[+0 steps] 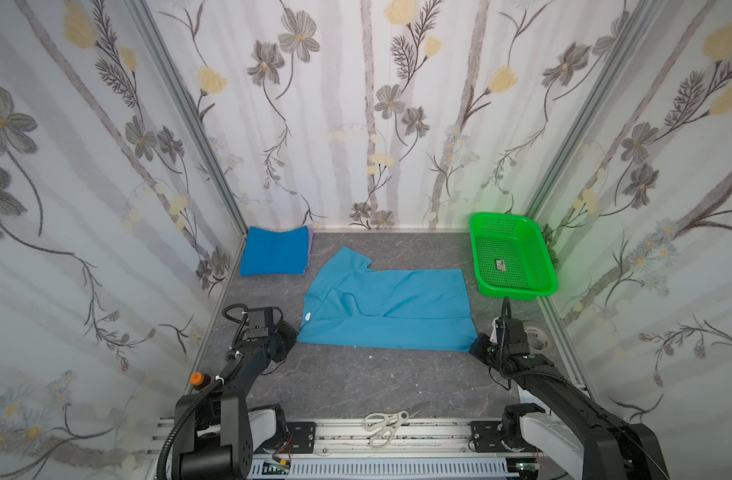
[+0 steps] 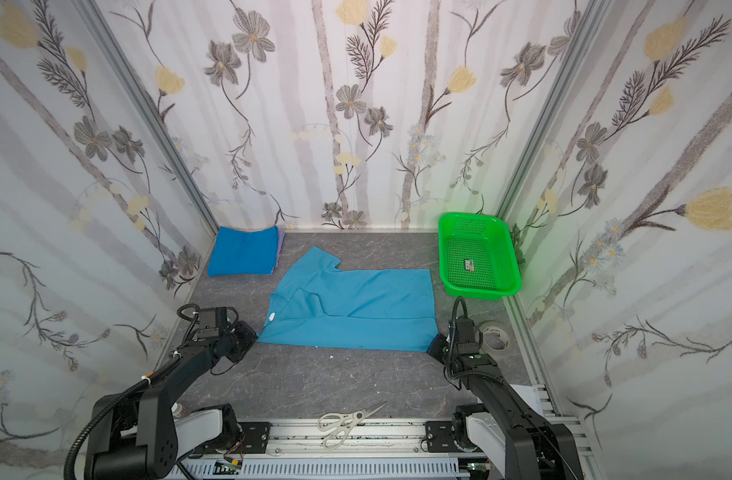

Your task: Fold and stack the t-shirts

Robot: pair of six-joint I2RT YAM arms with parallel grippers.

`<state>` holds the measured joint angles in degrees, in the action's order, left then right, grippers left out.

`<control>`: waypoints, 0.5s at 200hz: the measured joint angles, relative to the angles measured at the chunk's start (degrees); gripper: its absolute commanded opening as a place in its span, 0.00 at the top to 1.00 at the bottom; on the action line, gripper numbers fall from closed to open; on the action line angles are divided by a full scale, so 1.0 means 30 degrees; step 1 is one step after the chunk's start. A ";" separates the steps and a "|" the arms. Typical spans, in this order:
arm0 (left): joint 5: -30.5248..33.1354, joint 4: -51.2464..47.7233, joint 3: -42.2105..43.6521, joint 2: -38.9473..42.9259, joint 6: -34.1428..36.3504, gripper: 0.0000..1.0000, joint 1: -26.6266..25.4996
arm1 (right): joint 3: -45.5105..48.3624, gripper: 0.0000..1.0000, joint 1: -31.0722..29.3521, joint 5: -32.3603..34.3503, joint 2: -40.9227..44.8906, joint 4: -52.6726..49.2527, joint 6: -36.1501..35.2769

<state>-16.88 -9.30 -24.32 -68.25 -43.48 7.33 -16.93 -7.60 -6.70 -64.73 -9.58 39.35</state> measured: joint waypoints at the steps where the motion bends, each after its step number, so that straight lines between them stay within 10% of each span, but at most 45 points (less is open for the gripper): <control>1: 0.0000 0.0000 0.0000 -0.0007 0.0000 0.74 0.0000 | 0.0000 0.48 -0.0007 0.0015 0.0044 0.0000 0.0015; 30: 0.0131 -0.0889 -0.0889 0.0262 -0.0073 0.06 0.0051 | -0.0765 0.08 -0.0080 0.0481 0.0816 -0.0656 -0.0051; 100: -0.0284 -0.2565 -0.3585 0.1800 0.0495 0.00 0.0029 | -0.3832 0.00 -0.0168 0.0896 0.0073 -0.1574 -0.1574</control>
<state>-17.74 -16.99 -35.07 -62.85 -42.00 7.42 -28.42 -8.10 -4.01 -64.51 -14.31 34.63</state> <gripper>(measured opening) 0.997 0.996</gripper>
